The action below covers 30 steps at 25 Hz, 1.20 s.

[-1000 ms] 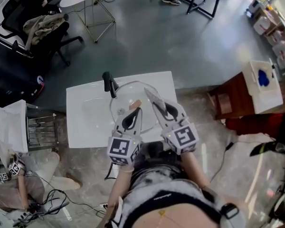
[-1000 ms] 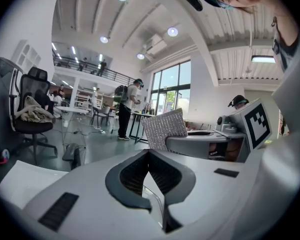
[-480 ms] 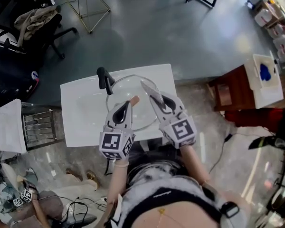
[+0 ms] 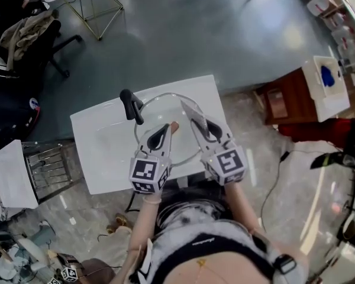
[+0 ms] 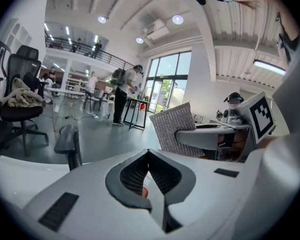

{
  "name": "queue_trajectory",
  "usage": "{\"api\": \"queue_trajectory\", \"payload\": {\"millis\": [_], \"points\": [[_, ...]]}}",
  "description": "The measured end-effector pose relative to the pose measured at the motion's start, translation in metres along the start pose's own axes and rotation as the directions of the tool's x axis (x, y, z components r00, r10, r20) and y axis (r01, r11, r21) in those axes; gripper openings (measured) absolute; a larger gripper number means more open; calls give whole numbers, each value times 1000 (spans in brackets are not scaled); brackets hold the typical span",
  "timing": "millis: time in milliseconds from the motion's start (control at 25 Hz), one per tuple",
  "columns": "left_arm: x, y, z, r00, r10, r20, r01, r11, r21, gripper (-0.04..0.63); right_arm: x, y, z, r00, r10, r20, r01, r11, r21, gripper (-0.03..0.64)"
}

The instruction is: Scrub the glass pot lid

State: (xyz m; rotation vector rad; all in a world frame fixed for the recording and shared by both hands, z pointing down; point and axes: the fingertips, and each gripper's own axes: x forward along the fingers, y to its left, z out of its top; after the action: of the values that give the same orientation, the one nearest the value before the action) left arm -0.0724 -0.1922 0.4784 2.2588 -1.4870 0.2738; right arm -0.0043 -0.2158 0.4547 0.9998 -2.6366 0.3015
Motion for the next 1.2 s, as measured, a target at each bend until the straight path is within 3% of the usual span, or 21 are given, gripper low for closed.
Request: {"api": "queue_trajectory", "payload": {"millis": [560,1200], "points": [[27,16,-34,994,-60,-91,63,998,25,2,18,-12,-33,994,-75,-83,77,997,19,75],[46,22,-88,961,-103,-258,122,991,57,3,25,-26,-79,976,-116,-186,127,991,48,75]]}}
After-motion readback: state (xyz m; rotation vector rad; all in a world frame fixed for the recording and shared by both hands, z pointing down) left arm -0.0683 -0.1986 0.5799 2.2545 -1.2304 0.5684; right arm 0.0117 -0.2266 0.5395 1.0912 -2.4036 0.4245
